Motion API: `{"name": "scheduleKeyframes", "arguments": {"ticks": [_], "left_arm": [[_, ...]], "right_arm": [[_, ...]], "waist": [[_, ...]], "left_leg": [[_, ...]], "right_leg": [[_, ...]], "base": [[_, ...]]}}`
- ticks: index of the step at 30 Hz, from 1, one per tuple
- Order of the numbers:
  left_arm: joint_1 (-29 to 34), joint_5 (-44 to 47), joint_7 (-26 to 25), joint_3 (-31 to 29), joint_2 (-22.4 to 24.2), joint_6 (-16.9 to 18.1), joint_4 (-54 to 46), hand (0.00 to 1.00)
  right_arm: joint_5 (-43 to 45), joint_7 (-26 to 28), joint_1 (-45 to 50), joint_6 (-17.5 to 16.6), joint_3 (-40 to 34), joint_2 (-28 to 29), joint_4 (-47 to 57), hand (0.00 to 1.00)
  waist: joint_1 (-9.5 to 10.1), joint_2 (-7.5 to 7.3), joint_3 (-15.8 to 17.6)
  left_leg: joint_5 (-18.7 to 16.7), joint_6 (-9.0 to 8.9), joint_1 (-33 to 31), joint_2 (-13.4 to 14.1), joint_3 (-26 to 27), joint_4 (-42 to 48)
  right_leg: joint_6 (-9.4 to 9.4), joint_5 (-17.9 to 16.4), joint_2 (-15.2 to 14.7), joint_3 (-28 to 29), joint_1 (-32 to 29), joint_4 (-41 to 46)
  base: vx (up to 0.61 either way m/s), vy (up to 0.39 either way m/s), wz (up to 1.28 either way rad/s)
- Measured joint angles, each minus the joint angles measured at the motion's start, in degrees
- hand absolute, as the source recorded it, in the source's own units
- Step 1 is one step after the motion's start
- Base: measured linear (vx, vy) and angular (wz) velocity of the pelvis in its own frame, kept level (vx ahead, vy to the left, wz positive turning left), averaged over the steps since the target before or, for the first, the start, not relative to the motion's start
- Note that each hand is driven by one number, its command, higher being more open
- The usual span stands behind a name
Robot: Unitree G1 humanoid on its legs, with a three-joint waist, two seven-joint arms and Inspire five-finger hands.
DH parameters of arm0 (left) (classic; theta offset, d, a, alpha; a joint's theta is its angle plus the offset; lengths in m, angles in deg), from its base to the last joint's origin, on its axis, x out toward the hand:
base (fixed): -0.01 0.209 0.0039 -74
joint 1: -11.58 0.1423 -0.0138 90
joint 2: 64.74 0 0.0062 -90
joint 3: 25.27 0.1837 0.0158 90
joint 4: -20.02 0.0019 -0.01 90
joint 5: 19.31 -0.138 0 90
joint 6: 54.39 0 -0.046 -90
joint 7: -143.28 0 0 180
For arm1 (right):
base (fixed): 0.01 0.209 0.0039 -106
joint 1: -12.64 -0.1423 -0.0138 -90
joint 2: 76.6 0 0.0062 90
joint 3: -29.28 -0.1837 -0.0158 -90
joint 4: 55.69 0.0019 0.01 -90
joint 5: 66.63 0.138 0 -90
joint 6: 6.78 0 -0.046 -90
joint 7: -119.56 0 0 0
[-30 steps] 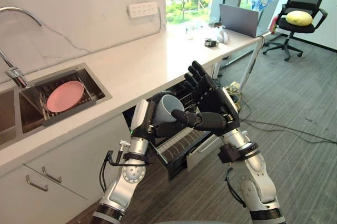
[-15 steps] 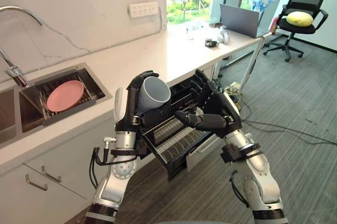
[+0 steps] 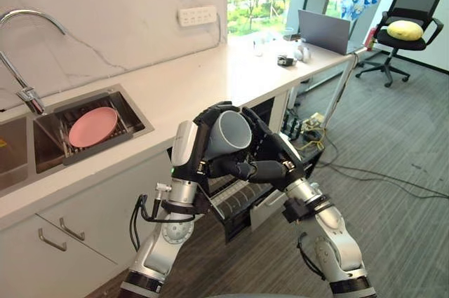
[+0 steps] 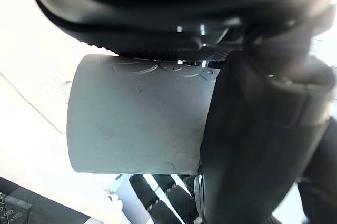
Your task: Walk over to the sink, pick up the cup, carry it to the dishwasher, place the cup inside the dishwasher, then close the dishwasher door
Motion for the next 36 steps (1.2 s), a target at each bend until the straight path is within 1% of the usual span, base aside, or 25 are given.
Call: {"name": "scheduleKeyframes", "arguments": {"ticks": [4,6,10,16,19,28,29,34,36], "left_arm": [[0.0,0.0,0.1,0.8,-0.1,0.0,0.0,0.0],[0.0,0.0,0.6,2.2,-0.1,0.4,0.0,0.0],[-0.2,0.0,0.9,2.2,0.1,0.5,0.0,0.0],[-0.2,0.0,1.1,2.0,0.1,0.6,-0.6,0.0],[-0.2,0.0,1.0,1.4,0.1,0.7,-1.4,0.0],[-0.4,0.1,1.1,1.3,-1.1,0.8,-4.3,0.0],[-0.4,0.1,1.2,1.3,-1.4,0.8,-5.2,0.0],[-0.7,0.3,2.1,0.9,-1.9,1.3,-7.5,0.0],[-1.4,1.0,3.0,0.9,-2.2,1.4,-7.8,0.0]], "right_arm": [[0.6,-1.6,-0.8,0.0,0.1,0.0,-0.1,1.0],[1.1,-3.2,-1.8,0.0,0.0,0.0,-0.5,1.0],[2.8,-3.7,-1.9,0.0,0.1,0.1,-1.7,1.0],[3.1,-3.5,-2.4,0.3,0.1,0.1,-1.9,1.0],[3.1,-2.9,-3.5,1.1,0.0,0.1,-2.0,1.0],[3.2,-1.6,-4.4,1.1,0.1,0.2,-1.8,1.0],[3.4,-1.3,-4.4,1.1,0.1,0.2,-1.5,0.0],[5.4,-1.0,-4.5,0.9,0.4,0.2,0.0,0.0],[5.4,-1.3,-4.5,-0.1,0.4,0.1,0.1,0.0]], "waist": [[0.02,-0.01,0.0],[0.07,-0.01,-0.1],[0.12,0.0,-0.1],[0.24,0.0,-0.1],[0.28,0.01,-0.1],[0.69,0.04,-0.2],[0.7,0.03,-0.2],[1.0,0.03,-0.2],[1.16,0.03,-0.2]], "left_leg": [[0.2,0.08,0.0,0.0,-0.1,0.0],[0.2,0.09,-0.1,0.0,-0.1,0.0],[0.2,0.09,-0.2,0.1,-0.1,0.0],[0.4,0.04,-0.5,0.1,-0.4,0.0],[0.5,0.01,-0.6,0.1,-0.6,0.0],[0.6,0.0,-0.9,0.1,-1.4,0.0],[0.6,-0.03,-1.2,0.1,-1.7,0.0],[0.7,-0.03,-1.5,0.0,-2.4,0.0],[0.9,0.04,-1.6,0.0,-2.7,0.0]], "right_leg": [[-0.07,0.0,0.0,0.0,0.0,0.0],[-0.12,0.1,0.0,-0.1,0.0,0.0],[-0.15,0.1,0.1,-0.3,0.0,0.0],[-0.18,0.2,0.1,-0.8,0.0,-0.2],[-0.18,0.2,0.2,-1.1,0.1,-0.2],[-0.21,0.1,0.2,-1.9,0.3,-0.2],[-0.23,0.1,0.2,-2.2,0.3,-0.2],[-0.22,0.1,0.1,-2.6,0.4,-0.3],[-0.22,0.1,0.2,-2.9,0.6,-0.3]], "base": [[0.0,0.0,0.0],[0.0,0.0,0.0],[0.0,0.0,0.0],[0.01,-0.01,0.03],[0.01,-0.013,0.04],[0.0,-0.008,0.04],[-0.01,-0.008,0.1],[0.0,-0.009,0.08],[0.0,-0.01,0.08]]}}
